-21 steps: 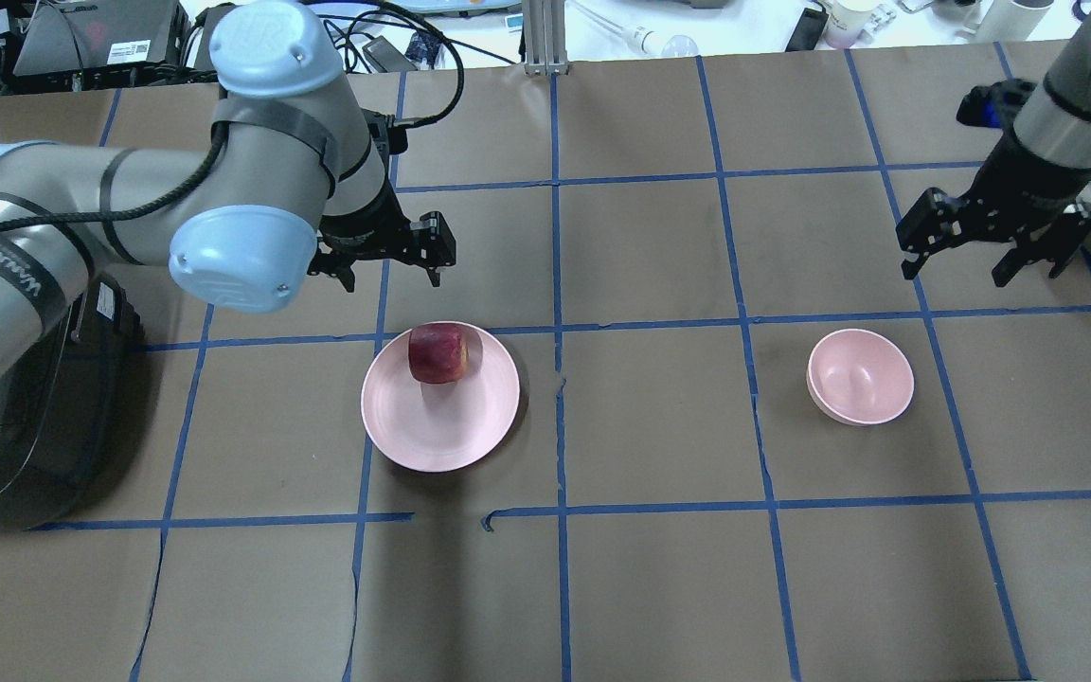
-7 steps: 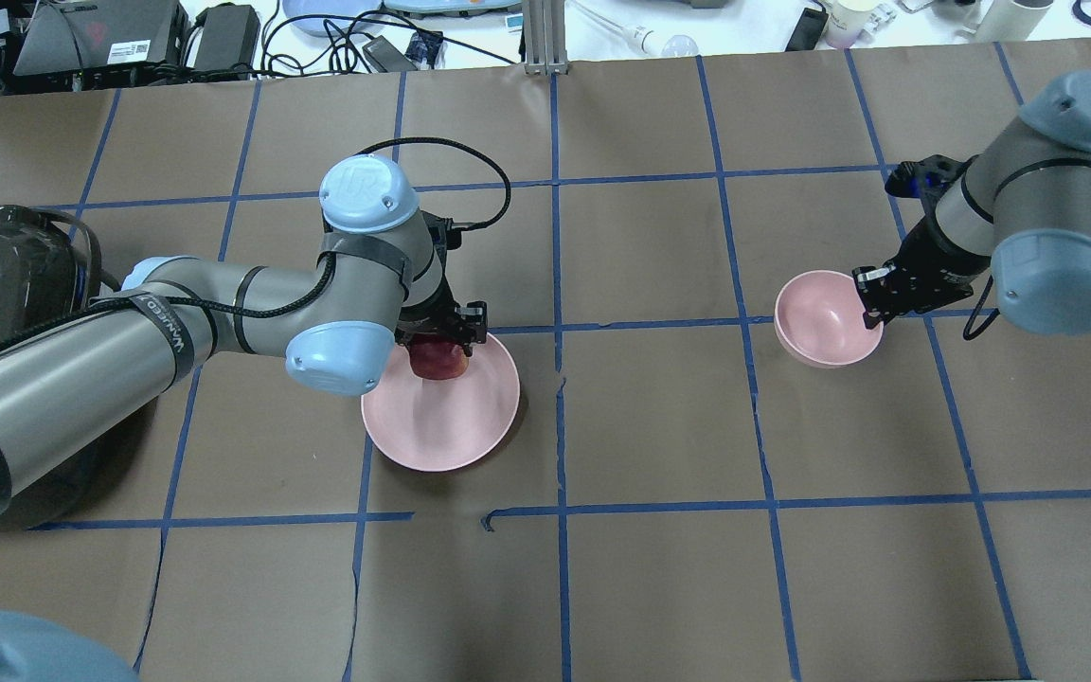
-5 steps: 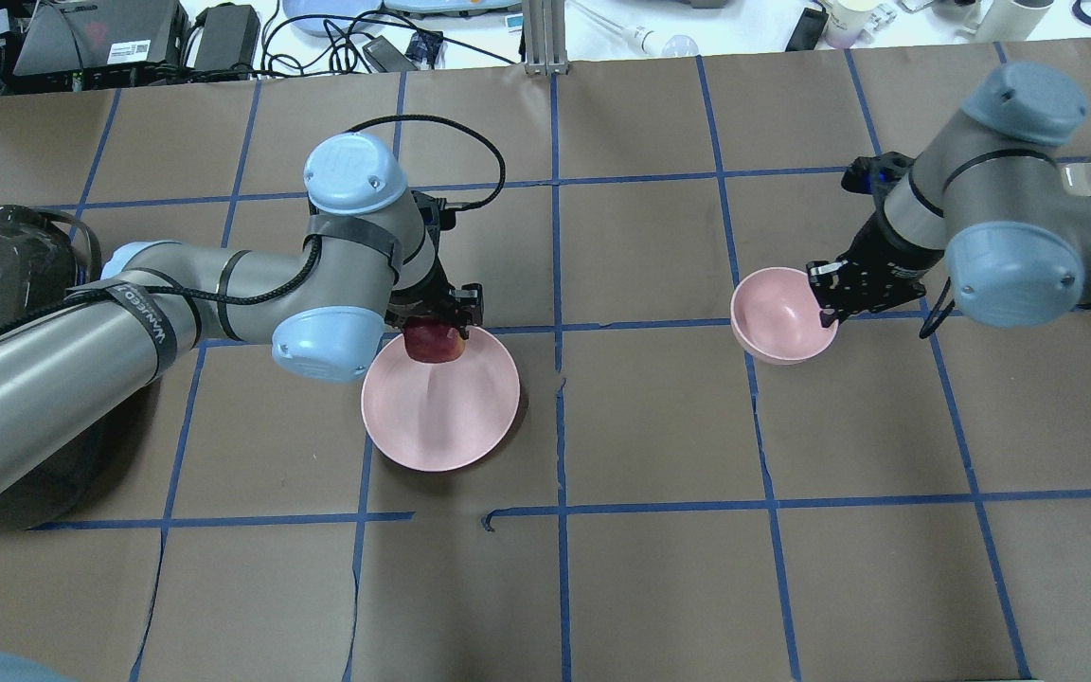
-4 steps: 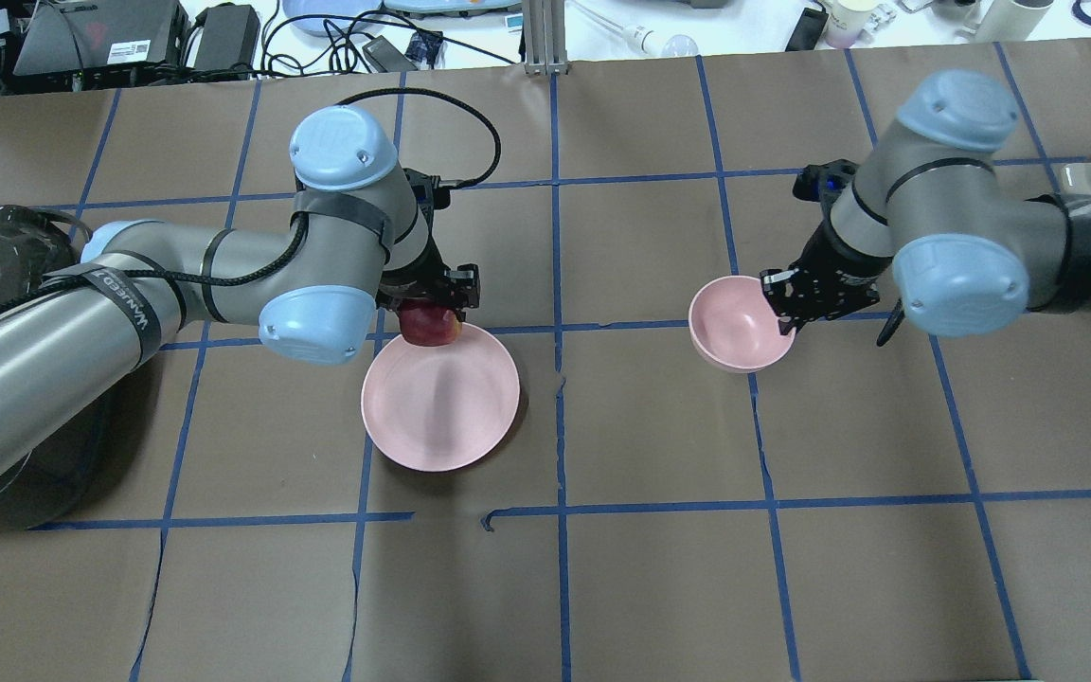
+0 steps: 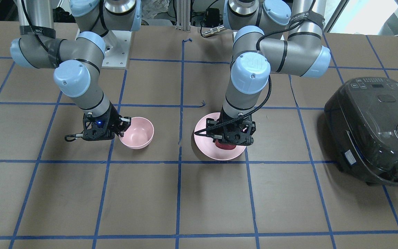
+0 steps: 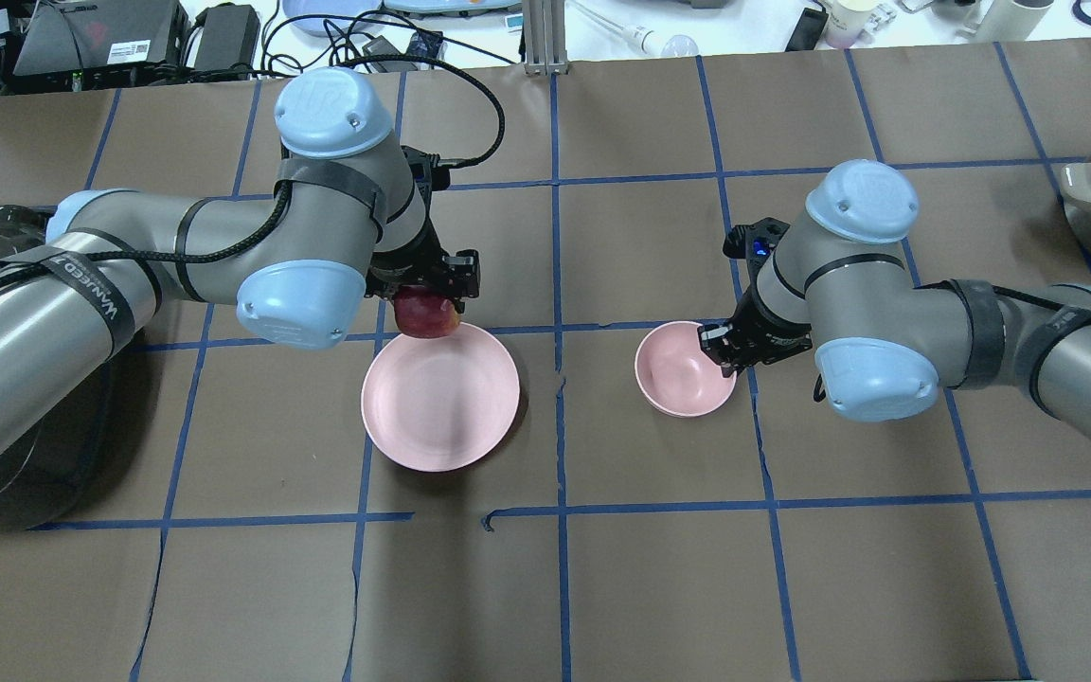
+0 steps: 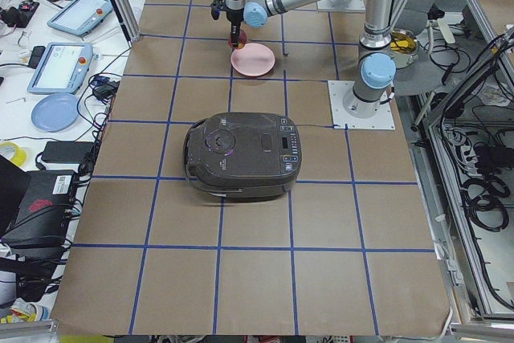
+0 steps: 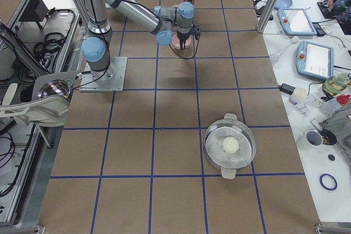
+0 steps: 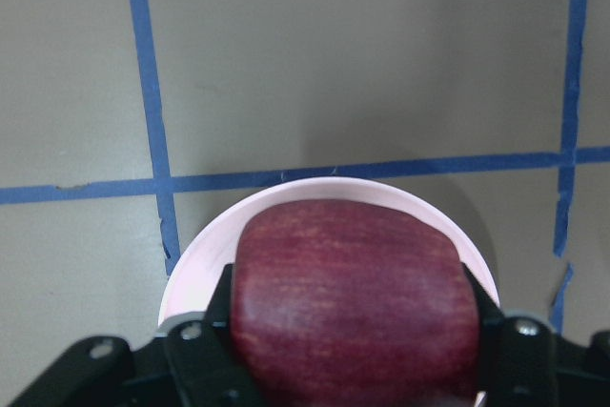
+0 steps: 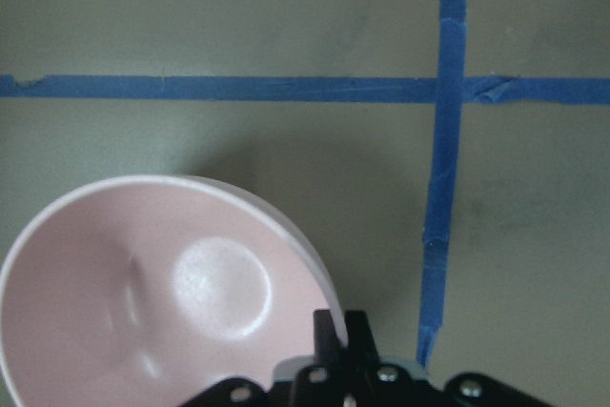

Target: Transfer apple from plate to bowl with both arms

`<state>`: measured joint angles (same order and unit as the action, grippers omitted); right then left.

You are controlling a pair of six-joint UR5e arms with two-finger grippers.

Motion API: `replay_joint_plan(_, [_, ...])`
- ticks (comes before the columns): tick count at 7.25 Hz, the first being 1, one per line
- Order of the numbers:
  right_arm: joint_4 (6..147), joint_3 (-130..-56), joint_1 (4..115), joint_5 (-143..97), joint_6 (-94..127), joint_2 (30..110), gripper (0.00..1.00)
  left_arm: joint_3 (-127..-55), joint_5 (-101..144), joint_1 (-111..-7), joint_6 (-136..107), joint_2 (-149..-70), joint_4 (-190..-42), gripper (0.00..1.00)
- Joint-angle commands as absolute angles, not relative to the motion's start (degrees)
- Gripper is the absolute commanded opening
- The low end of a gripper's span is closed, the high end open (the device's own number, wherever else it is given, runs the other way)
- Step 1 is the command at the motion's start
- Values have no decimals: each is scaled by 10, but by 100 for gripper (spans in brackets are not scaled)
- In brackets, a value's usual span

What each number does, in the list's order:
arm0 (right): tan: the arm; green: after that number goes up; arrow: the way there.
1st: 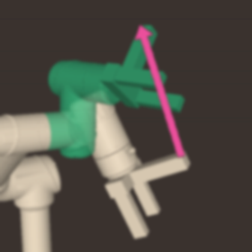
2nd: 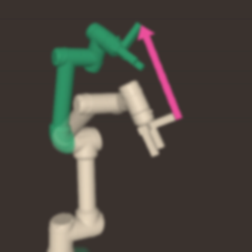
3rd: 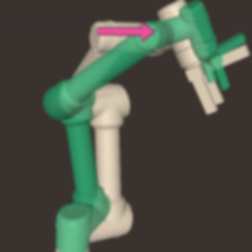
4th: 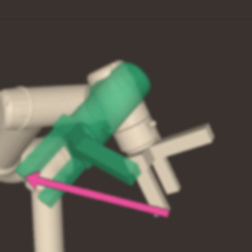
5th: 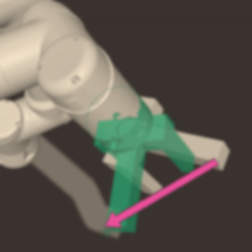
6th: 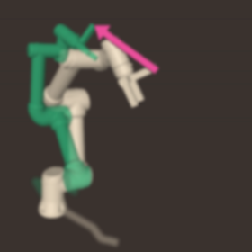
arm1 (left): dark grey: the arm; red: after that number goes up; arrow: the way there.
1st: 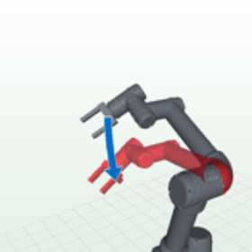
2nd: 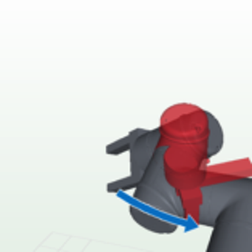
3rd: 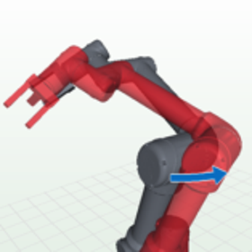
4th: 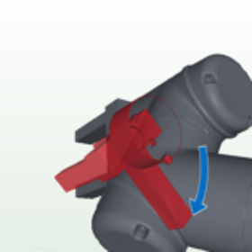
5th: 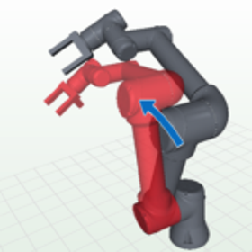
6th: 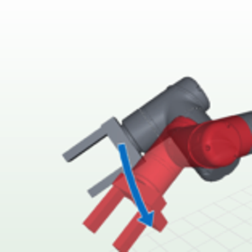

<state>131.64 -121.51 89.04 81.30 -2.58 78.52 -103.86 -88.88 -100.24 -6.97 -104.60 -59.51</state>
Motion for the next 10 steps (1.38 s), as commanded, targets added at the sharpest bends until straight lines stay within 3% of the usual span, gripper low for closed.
replay_joint_plan(1, [1322, -1223, 891, 799, -25, 785, 0, -1029, -846, -1004, -81, -1043, -593, 0])
replay_joint_plan(2, [1322, -1222, 896, 793, -24, 784, 0, -1030, -845, -1014, -91, -1056, -586, 0])
replay_joint_plan(3, [1323, -1224, 896, 795, -25, 781, 58, -1022, -845, -1026, -100, -1050, -588, 0])
replay_joint_plan(4, [1327, -1219, 896, 797, -23, 781, 100, -1010, -839, -1037, -118, -1055, -589, 0])
replay_joint_plan(5, [1324, -1203, 894, 805, -25, 787, 100, -1001, -838, -1049, -142, -1053, -589, 0])
replay_joint_plan(8, [1170, -1063, 880, 845, -26, 787, 100, -967, -795, -1053, -189, -1051, -592, 0])
replay_joint_plan(10, [1077, -1013, 860, 879, -26, 834, 100, -948, -767, -1078, -307, -1077, -589, 0])
